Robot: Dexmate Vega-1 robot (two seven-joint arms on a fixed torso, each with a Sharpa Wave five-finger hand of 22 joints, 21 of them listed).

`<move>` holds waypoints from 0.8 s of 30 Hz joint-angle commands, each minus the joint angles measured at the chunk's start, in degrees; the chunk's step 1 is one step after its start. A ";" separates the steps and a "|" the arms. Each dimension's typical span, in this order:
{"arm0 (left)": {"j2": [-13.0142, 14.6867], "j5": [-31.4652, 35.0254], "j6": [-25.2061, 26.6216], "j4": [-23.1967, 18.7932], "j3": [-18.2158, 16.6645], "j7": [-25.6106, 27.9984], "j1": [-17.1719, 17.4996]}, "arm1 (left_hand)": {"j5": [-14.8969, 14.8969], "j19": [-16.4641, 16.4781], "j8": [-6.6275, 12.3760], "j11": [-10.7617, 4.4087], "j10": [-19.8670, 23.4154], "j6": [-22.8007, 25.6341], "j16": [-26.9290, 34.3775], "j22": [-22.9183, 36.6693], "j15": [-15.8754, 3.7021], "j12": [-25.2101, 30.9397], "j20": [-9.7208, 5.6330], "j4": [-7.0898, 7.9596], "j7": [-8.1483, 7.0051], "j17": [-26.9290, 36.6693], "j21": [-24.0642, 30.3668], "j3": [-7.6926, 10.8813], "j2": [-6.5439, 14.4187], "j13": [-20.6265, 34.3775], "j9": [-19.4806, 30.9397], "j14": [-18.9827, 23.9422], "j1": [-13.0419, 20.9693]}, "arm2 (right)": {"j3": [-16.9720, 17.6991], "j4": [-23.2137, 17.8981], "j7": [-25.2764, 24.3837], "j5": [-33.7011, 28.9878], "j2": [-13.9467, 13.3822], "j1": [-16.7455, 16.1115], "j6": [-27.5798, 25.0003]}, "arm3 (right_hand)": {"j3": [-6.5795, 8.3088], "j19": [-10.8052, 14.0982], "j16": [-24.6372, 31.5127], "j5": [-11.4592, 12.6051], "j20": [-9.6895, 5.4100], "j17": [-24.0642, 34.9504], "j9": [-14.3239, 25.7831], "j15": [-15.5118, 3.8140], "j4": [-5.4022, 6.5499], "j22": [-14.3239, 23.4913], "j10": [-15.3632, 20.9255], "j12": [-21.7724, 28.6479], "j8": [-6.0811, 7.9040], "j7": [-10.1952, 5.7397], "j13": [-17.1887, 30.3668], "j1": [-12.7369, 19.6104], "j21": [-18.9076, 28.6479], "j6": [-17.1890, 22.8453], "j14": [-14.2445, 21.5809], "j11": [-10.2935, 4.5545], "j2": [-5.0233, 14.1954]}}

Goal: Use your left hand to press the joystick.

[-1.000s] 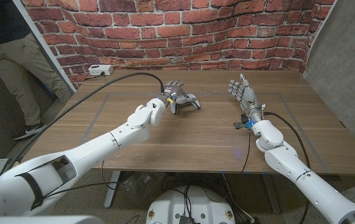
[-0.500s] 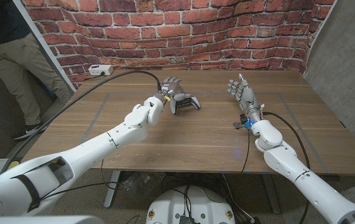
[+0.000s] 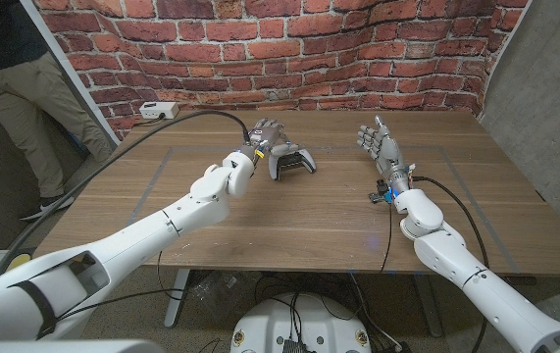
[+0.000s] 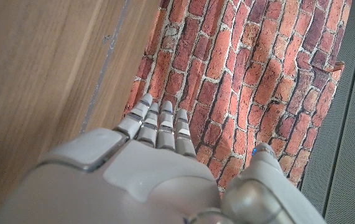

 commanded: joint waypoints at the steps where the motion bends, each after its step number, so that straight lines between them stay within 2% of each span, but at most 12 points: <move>1: 1.29 -3.37 -0.45 -2.63 -2.93 1.37 2.38 | 0.36 0.55 -0.54 0.44 0.95 -2.82 0.24 0.27 -1.19 0.42 0.34 0.07 0.36 0.17 0.61 -0.66 -0.21 0.18 0.13 0.91 0.51 | -0.25 -0.06 0.09 -0.33 -0.01 0.10 0.30 | 0.04 0.20 0.22 -0.14 -0.21 0.03 0.16 0.11 -0.36 0.20 0.26 0.21 0.05 0.21 0.13 0.67 -0.15 -0.14 0.07 0.11 0.01; 6: 1.82 -5.86 -0.82 -3.76 -4.85 2.62 3.78 | 0.49 3.03 -0.69 0.60 1.41 -7.55 0.06 0.37 -0.80 0.01 0.18 0.28 2.08 0.16 1.46 -1.18 -0.13 0.17 0.24 1.98 0.48 | -0.13 -0.68 -0.17 -0.22 -0.27 -0.22 -0.21 | 0.00 0.25 0.28 -0.16 -0.21 0.03 0.15 0.19 -0.37 0.20 0.30 0.23 0.16 0.67 0.13 0.65 -0.14 0.12 0.22 0.21 0.04; 13: 2.49 -10.52 -2.73 -5.13 -8.14 5.52 6.23 | 0.51 2.65 -0.95 0.87 1.60 -13.59 -0.10 0.55 -0.55 -0.48 -0.19 0.43 3.46 0.16 1.21 -1.74 -0.15 0.17 0.31 2.72 0.47 | -0.10 -1.17 -0.23 -0.49 -0.65 -0.35 -0.34 | -0.03 0.29 0.29 -0.17 -0.23 0.04 0.15 0.17 -0.37 0.21 0.34 0.25 0.17 1.03 0.13 0.64 -0.12 0.16 0.25 0.14 0.07; 16: 2.67 -12.66 -3.33 -5.63 -9.25 5.93 7.07 | 0.48 2.65 -0.98 1.13 1.53 -15.50 -0.15 0.59 -0.49 -0.67 -0.16 0.50 3.48 0.16 1.18 -1.89 -0.11 0.17 0.33 2.90 0.45 | -0.10 -1.33 -0.17 -0.43 -0.74 -0.38 -0.47 | -0.04 0.29 0.31 -0.17 -0.24 0.04 0.14 0.15 -0.37 0.21 0.38 0.27 0.19 1.11 0.13 0.64 -0.13 0.21 0.31 0.14 0.09; 19: 2.77 -18.43 -6.88 -5.21 -11.84 6.08 8.36 | 0.44 2.65 -0.93 1.14 1.63 -16.71 -0.19 0.61 -0.25 -0.75 -0.20 0.58 3.93 0.17 1.16 -2.00 -0.06 0.17 0.34 3.04 0.41 | -0.26 -1.07 0.21 -0.72 -0.84 -0.16 -0.10 | -0.06 0.32 0.31 -0.17 -0.27 0.04 0.14 0.15 -0.37 0.21 0.36 0.26 0.21 1.20 0.13 0.63 -0.12 0.26 0.31 0.21 0.11; 24: 2.89 -30.13 -15.73 -2.62 -16.11 4.58 10.15 | 0.30 2.99 -0.71 1.80 1.79 -17.84 -0.09 0.65 0.33 -0.84 -0.22 0.76 4.59 0.18 1.27 -2.20 0.05 0.17 0.35 3.57 0.22 | -0.37 -0.06 1.54 -0.40 -0.81 0.48 0.84 | -0.09 0.40 0.35 -0.17 -0.22 0.05 0.13 0.13 -0.37 0.21 0.38 0.27 0.21 1.28 0.13 0.60 -0.09 0.30 0.43 0.16 0.13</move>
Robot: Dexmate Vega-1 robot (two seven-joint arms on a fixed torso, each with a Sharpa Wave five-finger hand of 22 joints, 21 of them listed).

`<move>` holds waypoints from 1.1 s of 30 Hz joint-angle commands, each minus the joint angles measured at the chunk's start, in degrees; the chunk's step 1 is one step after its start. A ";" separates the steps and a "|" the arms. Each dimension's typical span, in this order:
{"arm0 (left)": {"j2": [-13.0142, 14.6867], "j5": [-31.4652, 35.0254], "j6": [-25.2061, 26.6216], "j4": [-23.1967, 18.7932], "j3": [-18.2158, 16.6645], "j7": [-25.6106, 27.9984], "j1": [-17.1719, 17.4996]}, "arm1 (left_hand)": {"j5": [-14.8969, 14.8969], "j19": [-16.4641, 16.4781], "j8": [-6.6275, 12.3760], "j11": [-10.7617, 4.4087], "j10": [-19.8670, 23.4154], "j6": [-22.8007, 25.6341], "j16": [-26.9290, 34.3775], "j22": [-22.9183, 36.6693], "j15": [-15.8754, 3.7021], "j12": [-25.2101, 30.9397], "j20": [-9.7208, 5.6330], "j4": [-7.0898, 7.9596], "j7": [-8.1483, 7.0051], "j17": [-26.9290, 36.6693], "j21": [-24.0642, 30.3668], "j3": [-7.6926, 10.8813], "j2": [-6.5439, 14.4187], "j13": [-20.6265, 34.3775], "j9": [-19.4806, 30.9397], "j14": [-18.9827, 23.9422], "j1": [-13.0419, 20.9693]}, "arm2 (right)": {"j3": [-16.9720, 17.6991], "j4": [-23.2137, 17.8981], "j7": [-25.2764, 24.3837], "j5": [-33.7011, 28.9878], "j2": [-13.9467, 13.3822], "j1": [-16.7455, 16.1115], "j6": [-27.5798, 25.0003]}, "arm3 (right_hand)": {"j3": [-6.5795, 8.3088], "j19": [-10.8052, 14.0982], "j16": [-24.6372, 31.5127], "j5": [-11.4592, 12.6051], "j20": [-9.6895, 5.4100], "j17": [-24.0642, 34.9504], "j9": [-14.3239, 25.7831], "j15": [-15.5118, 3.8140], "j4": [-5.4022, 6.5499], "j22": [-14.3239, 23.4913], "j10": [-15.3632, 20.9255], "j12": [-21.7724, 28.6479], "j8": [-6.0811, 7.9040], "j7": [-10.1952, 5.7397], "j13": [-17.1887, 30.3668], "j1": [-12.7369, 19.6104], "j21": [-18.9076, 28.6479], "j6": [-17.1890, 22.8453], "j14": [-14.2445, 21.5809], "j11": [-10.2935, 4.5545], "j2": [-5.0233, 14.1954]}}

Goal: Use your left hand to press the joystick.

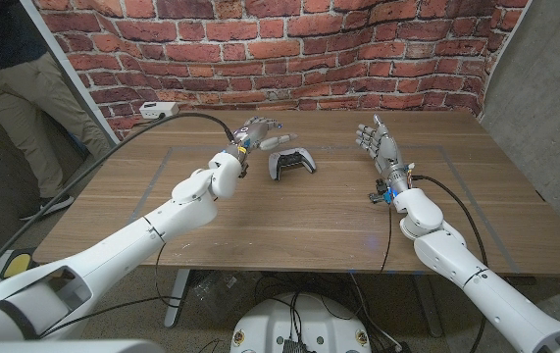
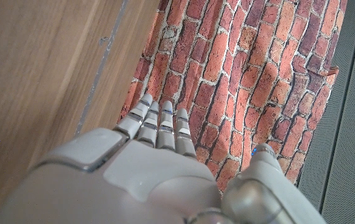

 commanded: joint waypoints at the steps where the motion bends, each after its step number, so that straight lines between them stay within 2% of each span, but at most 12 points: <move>1: 0.55 -20.27 -13.39 2.49 -8.09 -0.87 4.03 | 0.29 0.40 0.21 0.75 0.23 -0.70 -0.10 0.11 0.21 -0.13 -0.28 0.22 0.31 0.18 0.16 -0.54 0.04 0.16 0.08 0.60 0.23 | -0.22 1.18 1.90 0.14 -0.13 0.79 1.34 | 0.14 0.57 0.35 -0.18 -0.22 0.05 0.13 0.10 -0.12 0.21 0.39 0.28 0.19 0.46 0.12 0.59 -0.03 0.02 0.43 0.23 0.13; 3: 0.41 -24.69 -16.62 3.91 -9.31 -2.28 4.42 | 0.20 0.52 0.24 1.11 0.12 -1.32 -0.18 0.13 0.53 -0.25 -0.32 0.34 0.51 0.20 0.20 -0.65 0.10 0.16 0.08 0.52 0.09 | -0.20 1.26 1.62 -0.20 -0.09 0.83 1.51 | 0.06 1.06 0.47 -0.18 -0.46 0.06 0.12 0.05 -0.13 0.22 0.40 0.28 0.18 0.50 0.13 0.53 0.15 0.01 0.75 0.22 0.07; 4: -0.11 -28.81 -20.03 5.63 -10.59 -3.45 4.93 | 0.15 0.55 0.30 1.46 0.05 -1.46 -0.20 0.14 0.56 -0.31 -0.32 0.40 0.61 0.20 0.21 -0.70 0.12 0.16 0.09 0.52 0.03 | -0.20 1.48 1.97 -0.10 -0.11 0.90 1.85 | 0.04 1.12 0.50 -0.18 -0.51 0.06 0.12 0.07 -0.13 0.22 0.42 0.29 0.17 0.55 0.13 0.53 0.17 -0.03 0.84 0.22 0.05; 8: -0.57 -33.17 -24.09 7.36 -12.10 -3.28 5.88 | -0.06 0.79 0.34 1.90 -0.03 -2.51 -0.21 0.18 1.05 -0.44 -0.06 0.63 1.00 0.22 0.29 -0.90 0.22 0.17 0.09 0.69 -0.26 | -0.15 1.43 1.96 -0.04 -0.14 0.79 1.86 | -0.04 1.25 0.55 -0.19 -0.53 0.07 0.12 0.13 -0.15 0.22 0.61 0.36 0.16 0.64 0.13 0.48 0.21 -0.03 1.00 0.28 -0.03; 21: 0.84 -39.78 -28.21 6.74 -15.77 -1.77 9.69 | -0.60 1.23 0.40 2.15 0.19 -4.86 -0.18 0.22 1.52 -0.56 0.52 1.12 1.04 0.27 0.40 -1.37 0.36 0.21 0.10 1.27 -0.87 | -0.07 1.79 2.67 0.42 -0.29 0.75 2.10 | -0.22 1.25 0.52 -0.18 -0.41 0.10 0.11 0.12 -0.20 0.23 0.85 0.46 0.23 0.71 0.14 0.41 0.17 0.18 1.08 0.37 -0.17; 32: 0.09 -46.35 -33.44 10.63 -16.75 -5.40 10.58 | -0.86 1.28 0.64 2.32 -0.14 -5.36 -0.34 0.21 1.63 -0.79 0.83 1.30 1.09 0.28 0.37 -1.61 0.38 0.23 0.10 1.09 -1.09 | -0.31 2.05 3.17 -0.11 -0.46 1.00 2.62 | -0.35 1.26 0.54 -0.16 -0.37 0.11 0.10 0.26 -0.22 0.24 1.09 0.54 0.27 0.75 0.15 0.35 0.13 0.32 1.24 0.36 -0.21; 33: -0.01 -46.83 -33.79 10.80 -16.85 -5.56 10.70 | -0.92 1.22 0.62 2.36 -0.16 -5.65 -0.37 0.21 1.62 -0.81 0.91 1.34 1.51 0.28 0.33 -1.67 0.38 0.23 0.10 1.05 -1.13 | -0.26 1.82 3.05 0.11 -0.42 0.91 2.32 | -0.36 1.25 0.54 -0.16 -0.35 0.12 0.10 0.19 -0.22 0.24 1.12 0.55 0.27 0.77 0.15 0.34 0.13 0.32 1.26 0.36 -0.22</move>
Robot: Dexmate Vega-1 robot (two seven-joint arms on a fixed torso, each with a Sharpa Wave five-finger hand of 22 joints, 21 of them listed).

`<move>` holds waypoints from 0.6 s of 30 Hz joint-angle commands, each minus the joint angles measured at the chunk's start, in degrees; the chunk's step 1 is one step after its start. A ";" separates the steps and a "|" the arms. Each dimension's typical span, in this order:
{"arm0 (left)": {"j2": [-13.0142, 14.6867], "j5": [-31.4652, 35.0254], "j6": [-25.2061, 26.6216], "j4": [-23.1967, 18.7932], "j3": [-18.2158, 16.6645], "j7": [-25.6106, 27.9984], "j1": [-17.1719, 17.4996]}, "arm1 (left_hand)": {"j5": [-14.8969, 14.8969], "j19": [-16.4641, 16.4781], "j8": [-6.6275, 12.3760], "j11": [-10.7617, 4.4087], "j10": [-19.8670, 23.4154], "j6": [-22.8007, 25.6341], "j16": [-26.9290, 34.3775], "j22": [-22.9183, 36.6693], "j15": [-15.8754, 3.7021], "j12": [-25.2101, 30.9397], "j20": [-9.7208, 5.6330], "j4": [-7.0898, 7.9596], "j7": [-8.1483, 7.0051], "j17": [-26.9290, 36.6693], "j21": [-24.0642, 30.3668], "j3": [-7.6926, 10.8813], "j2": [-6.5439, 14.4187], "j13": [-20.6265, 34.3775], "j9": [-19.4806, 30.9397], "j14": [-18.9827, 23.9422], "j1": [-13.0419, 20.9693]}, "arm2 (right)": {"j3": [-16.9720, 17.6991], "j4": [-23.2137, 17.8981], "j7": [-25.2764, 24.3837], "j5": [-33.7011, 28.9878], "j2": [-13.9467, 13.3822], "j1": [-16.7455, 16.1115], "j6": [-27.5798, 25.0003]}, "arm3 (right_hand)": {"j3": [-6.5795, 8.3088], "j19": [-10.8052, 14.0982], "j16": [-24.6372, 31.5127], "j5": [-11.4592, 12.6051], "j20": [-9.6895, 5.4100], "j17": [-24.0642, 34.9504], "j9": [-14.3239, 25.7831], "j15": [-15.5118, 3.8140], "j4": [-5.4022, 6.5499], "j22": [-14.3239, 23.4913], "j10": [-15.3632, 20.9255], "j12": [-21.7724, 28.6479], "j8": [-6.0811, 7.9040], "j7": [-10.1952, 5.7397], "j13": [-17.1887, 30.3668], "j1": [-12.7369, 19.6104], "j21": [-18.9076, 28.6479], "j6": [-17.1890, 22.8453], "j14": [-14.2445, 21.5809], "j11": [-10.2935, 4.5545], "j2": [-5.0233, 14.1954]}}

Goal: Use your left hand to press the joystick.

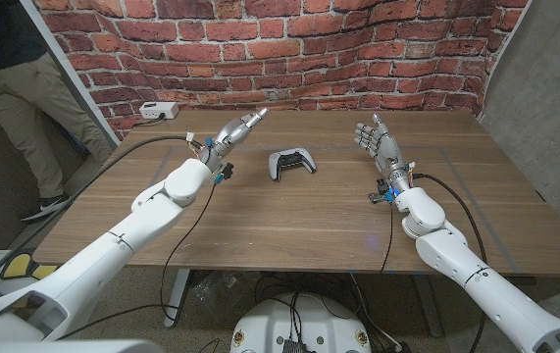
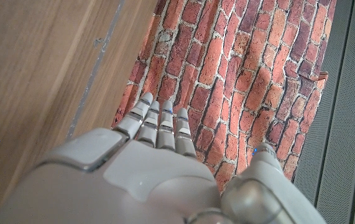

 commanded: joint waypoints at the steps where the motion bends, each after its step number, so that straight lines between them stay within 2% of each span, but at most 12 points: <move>1: -0.44 -7.86 -5.89 3.14 -1.96 -2.85 1.74 | -0.31 0.14 0.31 0.27 -0.22 -1.10 -0.13 0.20 0.28 -0.43 0.38 0.22 1.03 0.28 0.32 -0.59 0.11 0.09 0.11 0.05 -0.26 | -0.22 0.13 0.59 -0.21 -0.22 0.14 0.33 | -0.14 0.46 0.33 -0.16 0.00 0.11 0.10 -0.08 0.01 0.24 0.70 0.31 0.27 0.20 0.14 0.33 0.14 0.34 0.48 -0.09 -0.23; 2: -0.28 -7.85 -5.72 3.00 -1.97 -2.83 1.80 | -0.37 0.11 0.22 0.33 -0.37 -1.62 -0.17 0.19 0.39 -0.50 0.43 0.25 1.12 0.28 0.29 -0.64 0.12 0.09 0.11 -0.03 -0.28 | -0.25 0.13 0.57 -0.29 -0.22 0.12 0.40 | -0.16 0.50 0.35 -0.16 -0.04 0.12 0.10 -0.13 0.01 0.24 0.73 0.32 0.27 0.21 0.14 0.32 0.16 0.34 0.53 -0.14 -0.23; 4: -0.18 -7.94 -5.81 2.93 -2.00 -2.78 1.90 | -0.58 0.21 0.10 0.31 -0.70 -3.04 -0.22 0.14 0.45 -0.68 0.54 0.33 2.43 0.29 0.26 -0.79 0.16 0.10 0.10 -0.07 -0.31 | -0.23 0.03 0.52 -0.42 -0.31 0.00 0.47 | -0.18 0.53 0.35 -0.16 -0.08 0.12 0.09 -0.16 0.01 0.24 0.73 0.32 0.28 0.21 0.14 0.31 0.16 0.37 0.56 -0.14 -0.25; 6: -0.31 -8.30 -6.37 3.22 -2.00 -3.04 1.89 | -0.67 0.34 0.04 0.43 -1.03 -3.82 -0.31 0.12 0.85 -0.83 0.71 0.35 2.68 0.29 0.27 -0.85 0.18 0.11 0.09 -0.30 -0.29 | -0.14 -0.33 0.37 -0.22 -0.42 -0.21 0.12 | -0.20 0.58 0.35 -0.15 -0.10 0.12 0.09 -0.17 0.01 0.24 0.73 0.32 0.28 0.22 0.14 0.29 0.17 0.38 0.58 -0.15 -0.26; 11: -1.59 -10.15 -8.60 4.87 -2.14 -3.69 2.01 | -0.90 0.74 0.15 1.15 -1.90 -5.06 -0.46 0.04 1.35 -1.15 0.88 0.37 2.22 0.29 0.30 -0.97 0.27 0.13 0.08 -0.73 -0.18 | -0.04 -0.64 0.67 -0.10 -0.95 -0.35 -0.32 | -0.27 0.69 0.33 -0.15 -0.14 0.13 0.09 -0.23 0.01 0.24 0.74 0.31 0.31 0.21 0.15 0.24 0.20 0.49 0.58 -0.16 -0.30; 13: -1.98 -10.45 -9.01 5.34 -2.15 -3.54 2.08 | -1.13 1.92 -0.09 1.84 -2.37 -7.52 -0.45 -0.06 1.60 -1.25 0.91 0.35 1.60 0.29 0.59 -1.05 0.41 0.16 0.07 -0.87 0.05 | 0.01 -0.72 0.60 -0.12 -1.03 -0.40 -0.40 | -0.35 1.42 0.42 -0.13 -0.42 0.15 0.09 -0.33 0.02 0.25 0.63 0.26 0.27 0.28 0.15 0.17 0.47 0.41 0.88 -0.21 -0.31; 16: -2.36 -10.50 -9.26 6.06 -2.11 -3.22 2.01 | -1.49 2.94 -0.27 1.90 -3.80 -11.96 -0.53 -0.18 2.28 -1.55 1.26 0.26 1.22 0.30 0.66 -1.19 0.61 0.19 0.06 -1.36 0.50 | 0.12 -0.95 0.52 -0.05 -1.25 -0.45 -0.80 | -0.38 1.51 0.42 -0.12 -0.44 0.16 0.09 -0.23 0.03 0.26 0.39 0.16 0.24 0.36 0.16 0.14 0.49 0.35 0.92 -0.07 -0.31; 18: -2.79 -10.90 -9.62 6.80 -2.10 -3.27 1.88 | -1.67 3.52 -0.33 1.86 -4.73 -14.79 -0.52 -0.23 2.31 -1.69 1.22 0.21 1.54 0.32 0.69 -1.27 0.72 0.20 0.06 -1.56 0.77 | 0.10 -0.74 0.83 -0.13 -1.46 -0.29 -0.77 | -0.41 2.11 0.38 -0.11 -0.07 0.17 0.09 -0.13 0.04 0.27 0.28 0.12 0.21 0.36 0.16 0.12 0.71 0.29 0.87 -0.04 -0.28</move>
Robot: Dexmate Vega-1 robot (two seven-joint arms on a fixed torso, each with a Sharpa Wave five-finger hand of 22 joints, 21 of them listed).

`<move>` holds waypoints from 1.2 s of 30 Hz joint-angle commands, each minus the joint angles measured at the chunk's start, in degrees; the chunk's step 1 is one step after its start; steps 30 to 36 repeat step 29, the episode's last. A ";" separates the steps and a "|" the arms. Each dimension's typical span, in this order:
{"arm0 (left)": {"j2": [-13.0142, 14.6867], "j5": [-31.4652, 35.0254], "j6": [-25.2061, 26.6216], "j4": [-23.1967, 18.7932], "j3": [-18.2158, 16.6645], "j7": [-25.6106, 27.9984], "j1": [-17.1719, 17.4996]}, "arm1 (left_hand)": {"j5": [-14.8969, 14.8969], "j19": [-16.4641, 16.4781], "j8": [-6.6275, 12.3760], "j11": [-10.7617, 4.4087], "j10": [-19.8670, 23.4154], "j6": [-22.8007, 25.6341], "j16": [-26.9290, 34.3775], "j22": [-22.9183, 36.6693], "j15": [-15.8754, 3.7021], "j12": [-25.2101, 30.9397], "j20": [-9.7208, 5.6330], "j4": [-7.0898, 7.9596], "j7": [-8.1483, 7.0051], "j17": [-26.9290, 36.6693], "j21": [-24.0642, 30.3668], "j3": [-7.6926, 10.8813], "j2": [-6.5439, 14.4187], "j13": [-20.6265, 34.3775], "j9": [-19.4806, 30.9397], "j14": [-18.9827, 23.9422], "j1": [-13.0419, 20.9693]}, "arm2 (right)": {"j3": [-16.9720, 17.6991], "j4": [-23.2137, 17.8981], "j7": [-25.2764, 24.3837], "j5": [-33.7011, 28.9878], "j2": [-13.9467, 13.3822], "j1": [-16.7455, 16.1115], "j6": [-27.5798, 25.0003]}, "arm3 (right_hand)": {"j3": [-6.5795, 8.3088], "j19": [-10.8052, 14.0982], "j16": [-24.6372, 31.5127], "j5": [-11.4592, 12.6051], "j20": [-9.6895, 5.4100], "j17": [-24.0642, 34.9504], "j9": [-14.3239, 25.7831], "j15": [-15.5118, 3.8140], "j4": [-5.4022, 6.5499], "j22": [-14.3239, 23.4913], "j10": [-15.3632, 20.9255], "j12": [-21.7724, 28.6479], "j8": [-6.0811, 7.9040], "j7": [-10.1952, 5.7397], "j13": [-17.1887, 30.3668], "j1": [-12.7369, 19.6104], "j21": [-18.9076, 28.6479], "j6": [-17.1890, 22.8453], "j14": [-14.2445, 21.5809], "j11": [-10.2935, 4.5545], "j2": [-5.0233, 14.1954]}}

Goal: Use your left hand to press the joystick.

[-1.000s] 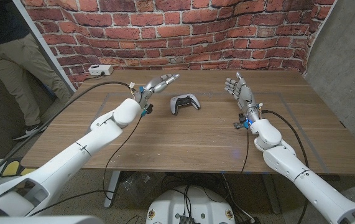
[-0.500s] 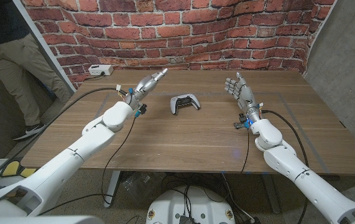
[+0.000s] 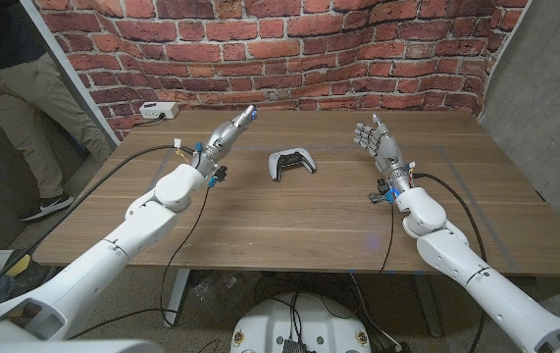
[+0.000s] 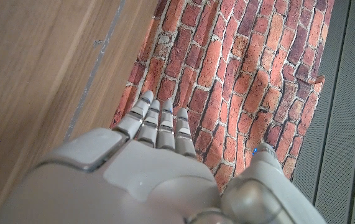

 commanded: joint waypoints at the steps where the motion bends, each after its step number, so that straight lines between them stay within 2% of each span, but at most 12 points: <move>1: -1.88 -3.12 -3.25 3.23 -0.26 -0.49 0.11 | -0.40 1.03 -0.22 -0.03 -1.37 -4.50 -0.12 -0.07 0.59 -0.38 0.06 -0.03 0.17 0.32 0.38 -0.55 0.11 0.21 0.06 -0.51 1.35 | 0.23 -0.26 0.50 0.09 -0.84 -0.05 -0.79 | -0.27 1.59 0.09 -0.10 0.50 0.19 0.09 0.32 -0.13 0.28 -0.30 0.06 0.19 0.37 0.17 0.11 0.89 0.25 0.34 0.00 -0.26; 6: -2.64 -4.08 -3.48 3.96 -0.31 -0.33 0.16 | -0.50 1.05 0.04 0.15 -1.94 -5.22 -0.33 -0.10 0.77 -0.45 -0.13 -0.06 0.40 0.32 0.26 -0.60 0.18 0.21 0.06 -1.26 1.50 | 0.05 0.51 0.90 0.34 -0.56 0.80 -1.20 | -0.32 2.37 0.19 -0.06 0.63 0.21 0.10 0.44 -0.15 0.30 -0.57 -0.03 0.13 0.53 0.18 0.12 1.13 0.07 0.66 -0.05 -0.20; 8: -2.77 -4.47 -3.58 4.18 -0.34 -0.50 0.16 | -0.55 1.01 0.47 0.30 -2.07 -4.63 -0.28 -0.12 0.82 -0.42 -0.21 -0.07 0.46 0.33 0.18 -0.62 0.22 0.21 0.06 -1.28 1.57 | -0.05 0.74 0.82 0.33 -0.36 1.15 -1.47 | -0.33 1.88 0.19 -0.05 0.47 0.22 0.10 0.59 -0.17 0.30 -0.54 -0.01 0.16 0.53 0.18 0.14 0.91 0.15 0.70 0.02 -0.18; 10: -2.80 -4.46 -3.30 4.22 -0.37 -0.19 0.15 | -0.60 0.79 0.68 0.37 -2.10 -4.46 -0.25 -0.14 0.90 -0.35 -0.95 -0.07 0.56 0.33 0.02 -0.65 0.26 0.21 0.05 -1.31 1.64 | -0.18 1.02 0.85 0.14 -0.24 1.48 -1.45 | -0.36 0.85 0.16 -0.03 0.37 0.22 0.10 0.69 -0.20 0.30 -0.30 0.09 0.32 0.30 0.19 0.18 0.46 0.55 0.73 0.05 -0.14; 13: -3.12 -5.07 -3.46 4.78 -0.43 -0.31 0.15 | -0.66 0.73 0.98 0.41 -2.12 -3.94 -0.23 -0.16 1.06 -0.29 -1.10 -0.07 0.58 0.33 -0.07 -0.67 0.30 0.21 0.05 -1.37 1.69 | -0.27 0.99 0.96 0.42 -0.23 1.78 -2.25 | -0.39 0.77 0.20 -0.03 0.43 0.23 0.10 0.46 -0.20 0.31 -0.08 0.18 0.35 0.16 0.19 0.17 0.42 0.65 0.88 -0.05 -0.12; 15: -3.21 -5.36 -3.57 4.94 -0.44 -0.45 0.17 | -0.71 0.87 1.12 0.39 -2.18 -3.75 -0.20 -0.17 1.16 -0.25 -0.47 -0.07 0.51 0.33 -0.06 -0.70 0.34 0.22 0.05 -1.40 1.73 | -0.33 1.06 1.05 0.40 -0.27 1.86 -2.37 | -0.42 1.15 0.24 -0.02 0.70 0.23 0.09 0.42 -0.20 0.31 -0.08 0.18 0.36 0.07 0.19 0.15 0.55 0.69 1.04 -0.10 -0.11; 18: -3.51 -5.79 -4.05 5.54 -0.50 -0.57 0.26 | -0.86 1.89 1.35 0.37 -2.31 -3.47 0.11 -0.14 1.59 -0.12 1.44 -0.02 0.22 0.37 0.21 -0.79 0.46 0.24 0.04 -0.82 1.80 | -0.47 1.38 1.12 0.45 -0.13 2.10 -2.65 | -0.46 1.65 0.34 -0.02 0.71 0.24 0.10 0.27 -0.21 0.31 0.04 0.23 0.36 -0.04 0.19 0.14 0.71 0.74 1.38 -0.15 -0.10; 20: -3.51 -5.71 -4.09 5.59 -0.51 -0.43 0.27 | -0.91 2.16 1.41 0.73 -2.20 -3.39 0.17 -0.12 1.66 -0.04 1.49 -0.01 0.28 0.39 0.28 -0.82 0.49 0.25 0.04 -0.68 1.82 | -0.46 1.40 1.08 0.45 -0.09 2.14 -2.68 | -0.47 1.66 0.35 -0.02 0.72 0.24 0.10 0.32 -0.21 0.31 0.19 0.29 0.36 -0.06 0.19 0.13 0.71 0.76 1.45 -0.05 -0.09; 36: -3.53 -5.62 -4.40 6.06 -0.23 -1.04 -0.38 | -1.05 2.15 1.79 0.71 -2.09 -2.48 0.21 -0.09 1.69 0.12 1.40 0.04 0.23 0.42 0.16 -0.93 0.55 0.26 0.03 -0.61 1.87 | -0.39 0.95 0.65 0.24 -0.23 2.06 -3.05 | -0.47 1.52 0.28 0.01 0.53 0.24 0.10 0.46 -0.23 0.31 0.40 0.36 0.48 -0.07 0.19 0.19 0.60 1.14 1.42 -0.05 0.04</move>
